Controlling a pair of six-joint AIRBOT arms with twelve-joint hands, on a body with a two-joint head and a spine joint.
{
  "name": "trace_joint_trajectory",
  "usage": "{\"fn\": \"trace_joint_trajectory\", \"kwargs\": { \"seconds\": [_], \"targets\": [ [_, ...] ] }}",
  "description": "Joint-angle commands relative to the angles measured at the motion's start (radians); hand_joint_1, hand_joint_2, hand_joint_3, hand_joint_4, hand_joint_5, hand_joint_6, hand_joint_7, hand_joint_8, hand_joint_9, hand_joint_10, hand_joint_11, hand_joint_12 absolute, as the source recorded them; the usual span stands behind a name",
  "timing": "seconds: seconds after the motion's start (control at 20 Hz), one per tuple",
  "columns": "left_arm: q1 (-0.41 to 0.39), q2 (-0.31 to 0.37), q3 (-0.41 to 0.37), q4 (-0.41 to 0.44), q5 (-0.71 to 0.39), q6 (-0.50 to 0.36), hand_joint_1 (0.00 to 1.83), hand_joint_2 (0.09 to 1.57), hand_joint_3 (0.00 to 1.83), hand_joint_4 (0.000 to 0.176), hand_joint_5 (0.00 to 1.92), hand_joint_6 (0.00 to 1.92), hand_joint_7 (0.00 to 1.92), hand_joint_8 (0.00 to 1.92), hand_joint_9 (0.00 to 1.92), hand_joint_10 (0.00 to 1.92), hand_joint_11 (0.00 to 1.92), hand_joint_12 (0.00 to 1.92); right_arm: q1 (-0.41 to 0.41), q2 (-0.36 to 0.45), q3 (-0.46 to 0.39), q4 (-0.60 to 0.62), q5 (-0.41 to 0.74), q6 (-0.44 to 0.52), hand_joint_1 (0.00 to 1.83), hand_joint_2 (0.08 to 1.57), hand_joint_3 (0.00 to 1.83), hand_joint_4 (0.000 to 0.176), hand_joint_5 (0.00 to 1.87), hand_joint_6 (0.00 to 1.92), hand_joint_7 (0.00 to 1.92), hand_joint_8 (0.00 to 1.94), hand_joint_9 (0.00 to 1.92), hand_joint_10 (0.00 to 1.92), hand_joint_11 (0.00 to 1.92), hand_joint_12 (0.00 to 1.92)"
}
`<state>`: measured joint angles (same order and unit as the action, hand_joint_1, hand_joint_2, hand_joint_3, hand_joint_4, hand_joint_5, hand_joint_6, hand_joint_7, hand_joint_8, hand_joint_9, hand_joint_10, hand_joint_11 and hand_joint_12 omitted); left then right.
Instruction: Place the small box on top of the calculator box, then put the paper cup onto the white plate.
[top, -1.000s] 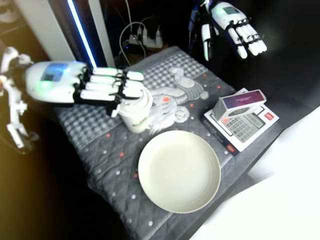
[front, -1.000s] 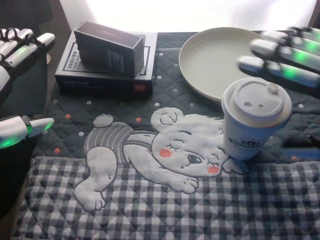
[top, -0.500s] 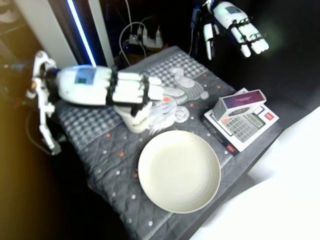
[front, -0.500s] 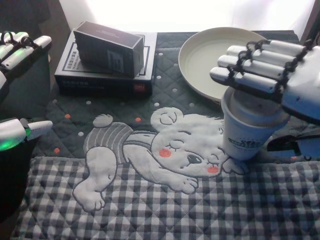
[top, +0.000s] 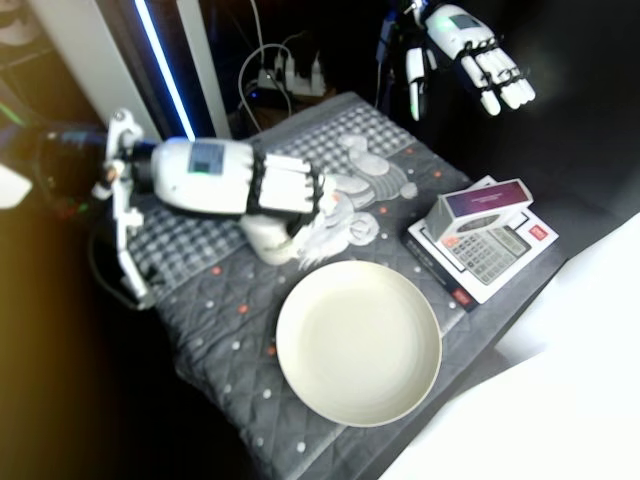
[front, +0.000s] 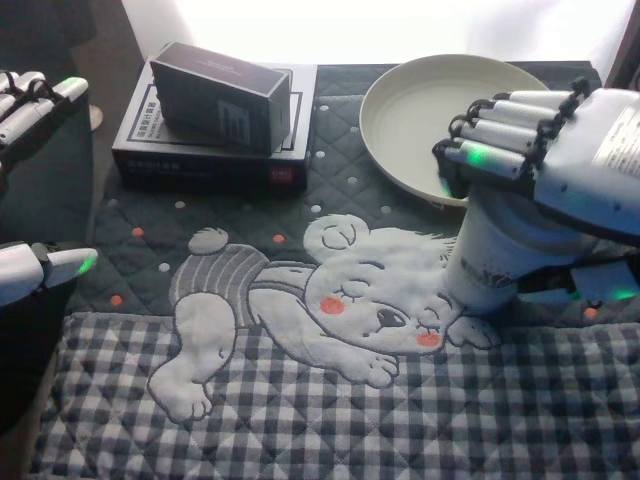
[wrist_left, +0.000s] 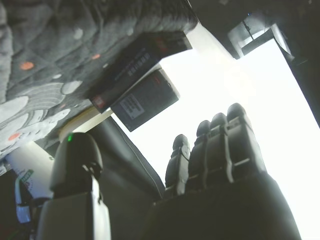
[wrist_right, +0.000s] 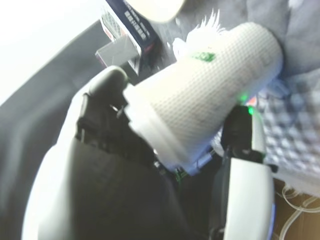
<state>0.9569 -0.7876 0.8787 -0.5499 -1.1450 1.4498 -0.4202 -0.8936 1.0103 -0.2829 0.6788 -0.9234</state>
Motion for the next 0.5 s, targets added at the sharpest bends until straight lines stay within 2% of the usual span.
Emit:
{"fn": "trace_joint_trajectory", "kwargs": {
  "seconds": [0.0, 0.05, 0.15, 0.2, 0.25, 0.3, 0.35, 0.4, 0.45],
  "targets": [
    [-0.004, 0.004, 0.009, 0.018, -0.126, -0.002, 0.76, 1.07, 0.0, 0.122, 0.0, 0.0, 0.0, 0.0, 0.0, 0.0, 0.01, 0.01, 0.021, 0.009, 0.006, 0.02, 0.122, -0.01, 1.39, 0.77, 0.79, 0.0, 0.0, 1.66, 0.01, 1.65, 0.11, 1.9, 0.29, 1.92],
    [-0.004, 0.005, 0.01, 0.016, -0.126, -0.003, 0.77, 1.07, 0.0, 0.125, 0.0, 0.0, 0.0, 0.0, 0.0, 0.0, 0.0, 0.0, 0.036, 0.009, 0.009, 0.025, 0.125, -0.011, 1.36, 0.73, 0.88, 0.0, 0.0, 1.6, 0.0, 1.66, 0.13, 1.92, 0.35, 1.92],
    [-0.004, 0.005, 0.012, 0.015, -0.126, -0.006, 0.76, 1.06, 0.0, 0.137, 0.0, 0.0, 0.0, 0.0, 0.0, 0.0, 0.03, 0.01, 0.06, 0.009, 0.016, 0.04, 0.135, -0.011, 1.35, 0.73, 0.88, 0.0, 0.0, 1.49, 0.0, 1.58, 0.14, 1.92, 0.42, 1.92],
    [-0.004, 0.004, 0.013, 0.015, -0.123, -0.007, 0.77, 1.07, 0.0, 0.12, 0.0, 0.0, 0.0, 0.0, 0.0, 0.0, 0.0, 0.0, 0.066, 0.009, 0.022, 0.057, 0.147, -0.013, 1.3, 0.78, 0.82, 0.0, 0.0, 1.34, 0.0, 1.47, 0.07, 1.9, 0.36, 1.92],
    [-0.004, 0.0, 0.015, 0.015, -0.12, -0.007, 0.77, 1.07, 0.0, 0.12, 0.0, 0.0, 0.0, 0.0, 0.0, 0.0, 0.0, 0.0, 0.069, 0.009, 0.028, 0.073, 0.162, -0.013, 1.3, 0.78, 0.82, 0.0, 0.0, 1.34, 0.0, 1.47, 0.07, 1.9, 0.36, 1.92],
    [-0.004, -0.002, 0.017, 0.015, -0.117, -0.007, 0.76, 1.07, 0.0, 0.124, 0.0, 0.0, 0.0, 0.0, 0.0, 0.0, 0.0, 0.0, 0.069, 0.009, 0.03, 0.084, 0.179, -0.013, 1.31, 0.78, 0.81, 0.0, 0.0, 1.33, 0.0, 1.46, 0.09, 1.91, 0.36, 1.92],
    [-0.004, -0.003, 0.018, 0.015, -0.116, -0.008, 0.76, 1.05, 0.0, 0.139, 0.01, 0.0, 0.0, 0.0, 0.0, 0.0, 0.0, 0.0, 0.069, 0.009, 0.035, 0.106, 0.204, -0.013, 1.39, 0.81, 0.76, 0.0, 0.0, 1.32, 0.0, 1.42, 0.09, 1.88, 0.33, 1.92],
    [-0.003, -0.003, 0.019, 0.014, -0.115, -0.011, 0.75, 1.05, 0.0, 0.146, 0.0, 0.0, 0.0, 0.0, 0.0, 0.0, 0.0, 0.0, 0.07, 0.009, 0.042, 0.135, 0.231, -0.013, 1.4, 0.83, 0.76, 0.0, 0.0, 1.29, 0.0, 1.43, 0.14, 1.84, 0.32, 1.92],
    [-0.003, -0.003, 0.019, 0.014, -0.114, -0.012, 0.75, 1.05, 0.0, 0.146, 0.0, 0.0, 0.0, 0.0, 0.0, 0.0, 0.0, 0.0, 0.07, 0.009, 0.046, 0.148, 0.241, -0.013, 1.4, 0.83, 0.76, 0.0, 0.0, 1.29, 0.0, 1.43, 0.14, 1.84, 0.32, 1.92]
  ]
}}
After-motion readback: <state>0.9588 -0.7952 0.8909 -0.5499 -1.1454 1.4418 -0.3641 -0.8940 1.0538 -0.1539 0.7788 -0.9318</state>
